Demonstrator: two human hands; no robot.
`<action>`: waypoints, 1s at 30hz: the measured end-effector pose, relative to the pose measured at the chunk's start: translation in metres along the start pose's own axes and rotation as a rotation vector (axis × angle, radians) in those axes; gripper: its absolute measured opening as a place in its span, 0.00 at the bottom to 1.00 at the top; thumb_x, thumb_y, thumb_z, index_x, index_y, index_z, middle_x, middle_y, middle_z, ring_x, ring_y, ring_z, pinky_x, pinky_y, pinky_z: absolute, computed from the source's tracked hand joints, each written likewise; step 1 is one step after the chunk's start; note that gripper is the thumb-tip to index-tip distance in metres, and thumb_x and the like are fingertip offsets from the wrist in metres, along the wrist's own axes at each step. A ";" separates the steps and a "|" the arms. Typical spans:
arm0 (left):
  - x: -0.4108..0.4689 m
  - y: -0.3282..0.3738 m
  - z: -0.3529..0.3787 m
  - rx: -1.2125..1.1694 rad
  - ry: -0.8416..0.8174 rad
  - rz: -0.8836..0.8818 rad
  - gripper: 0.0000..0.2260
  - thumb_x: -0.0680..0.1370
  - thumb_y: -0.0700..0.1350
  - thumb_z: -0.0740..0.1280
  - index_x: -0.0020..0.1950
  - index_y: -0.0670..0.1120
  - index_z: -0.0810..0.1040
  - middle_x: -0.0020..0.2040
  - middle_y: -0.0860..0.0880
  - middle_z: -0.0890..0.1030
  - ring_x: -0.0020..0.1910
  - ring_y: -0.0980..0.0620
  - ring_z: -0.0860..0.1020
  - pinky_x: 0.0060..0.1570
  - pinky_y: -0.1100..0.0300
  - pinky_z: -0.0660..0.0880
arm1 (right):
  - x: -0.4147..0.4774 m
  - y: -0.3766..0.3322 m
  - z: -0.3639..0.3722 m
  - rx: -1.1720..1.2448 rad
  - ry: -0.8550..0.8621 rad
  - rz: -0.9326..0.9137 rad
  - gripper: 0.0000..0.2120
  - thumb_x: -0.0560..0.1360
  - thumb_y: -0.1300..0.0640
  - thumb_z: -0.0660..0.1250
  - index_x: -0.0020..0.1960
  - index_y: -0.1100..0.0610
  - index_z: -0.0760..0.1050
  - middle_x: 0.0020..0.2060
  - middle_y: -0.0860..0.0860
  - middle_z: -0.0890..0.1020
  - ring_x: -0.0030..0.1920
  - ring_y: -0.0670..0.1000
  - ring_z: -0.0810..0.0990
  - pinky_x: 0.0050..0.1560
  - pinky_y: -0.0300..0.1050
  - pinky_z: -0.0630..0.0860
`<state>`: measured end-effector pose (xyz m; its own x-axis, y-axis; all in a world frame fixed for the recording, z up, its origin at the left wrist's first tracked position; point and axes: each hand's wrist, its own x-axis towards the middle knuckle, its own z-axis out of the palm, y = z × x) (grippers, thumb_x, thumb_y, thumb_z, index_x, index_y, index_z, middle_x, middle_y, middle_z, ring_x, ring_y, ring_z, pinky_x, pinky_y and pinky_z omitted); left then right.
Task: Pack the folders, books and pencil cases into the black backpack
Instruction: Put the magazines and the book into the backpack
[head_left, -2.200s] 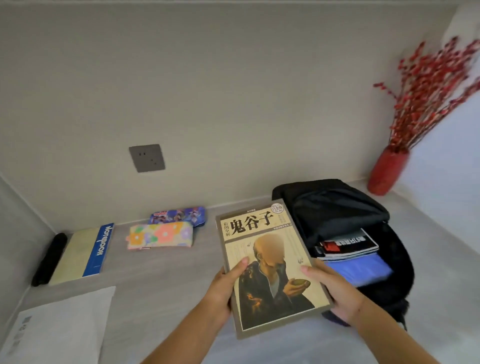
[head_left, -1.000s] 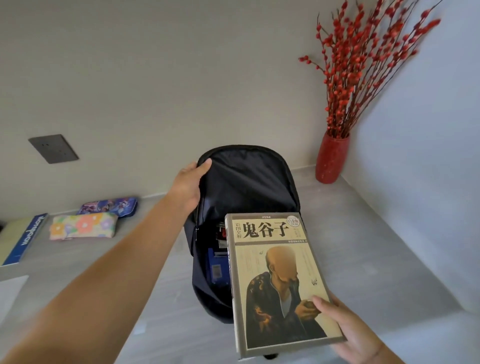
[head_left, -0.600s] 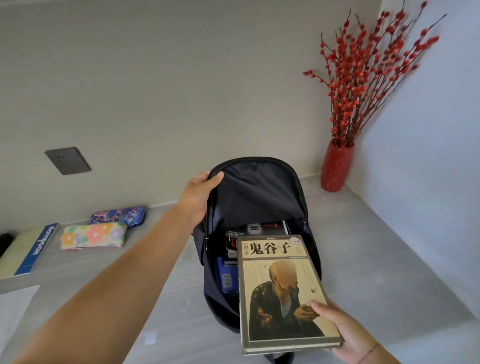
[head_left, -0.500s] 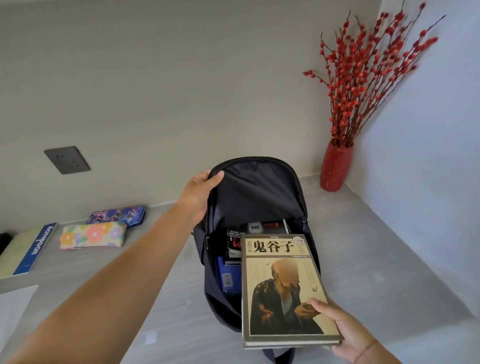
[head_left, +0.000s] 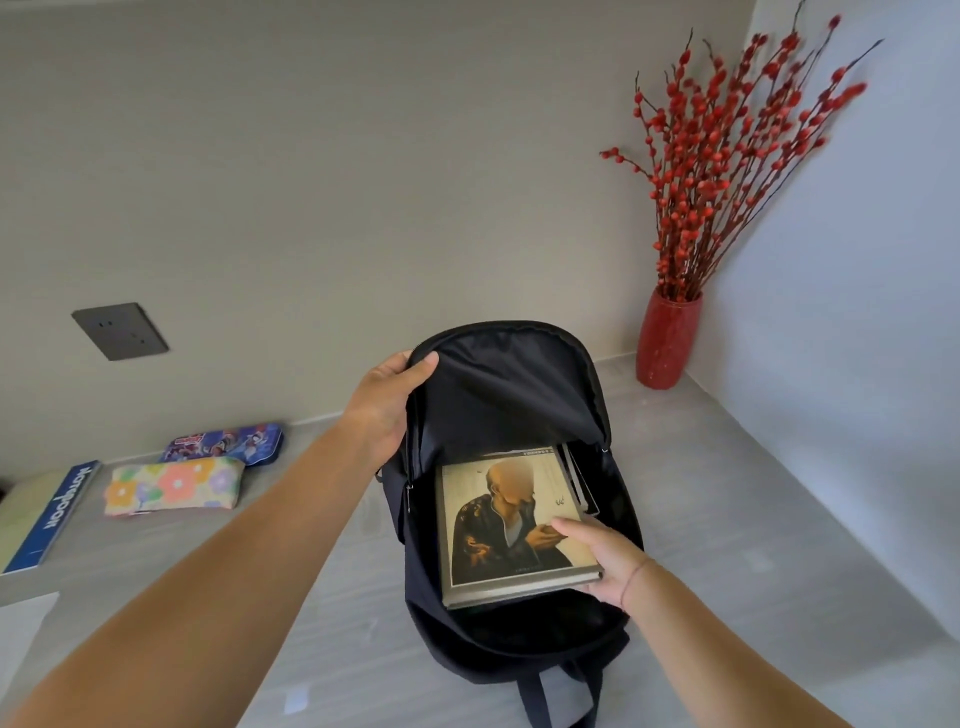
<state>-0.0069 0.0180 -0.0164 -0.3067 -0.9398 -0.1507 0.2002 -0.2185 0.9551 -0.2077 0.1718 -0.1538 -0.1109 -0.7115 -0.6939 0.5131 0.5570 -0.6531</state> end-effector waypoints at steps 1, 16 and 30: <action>0.001 0.001 -0.001 -0.015 0.004 0.002 0.03 0.76 0.43 0.68 0.45 0.47 0.82 0.41 0.49 0.86 0.43 0.52 0.83 0.41 0.60 0.79 | 0.005 -0.005 0.004 -0.025 0.045 -0.003 0.20 0.68 0.54 0.75 0.59 0.55 0.77 0.60 0.56 0.79 0.58 0.58 0.78 0.51 0.53 0.79; 0.010 0.003 -0.011 -0.097 0.004 -0.046 0.05 0.77 0.43 0.67 0.51 0.46 0.81 0.49 0.46 0.84 0.50 0.49 0.83 0.49 0.54 0.78 | 0.001 0.019 0.047 0.371 0.142 0.264 0.18 0.73 0.57 0.70 0.56 0.67 0.73 0.44 0.64 0.80 0.40 0.60 0.82 0.28 0.51 0.82; -0.002 0.000 -0.017 -0.161 0.022 -0.025 0.04 0.77 0.41 0.66 0.47 0.46 0.80 0.41 0.49 0.86 0.42 0.53 0.84 0.41 0.60 0.80 | 0.026 -0.033 0.074 0.306 0.005 0.011 0.21 0.78 0.67 0.61 0.69 0.65 0.64 0.63 0.64 0.71 0.66 0.60 0.73 0.62 0.53 0.75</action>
<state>0.0092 0.0156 -0.0202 -0.2935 -0.9387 -0.1806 0.3398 -0.2791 0.8982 -0.1644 0.1035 -0.1276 -0.1076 -0.7035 -0.7025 0.7470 0.4090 -0.5241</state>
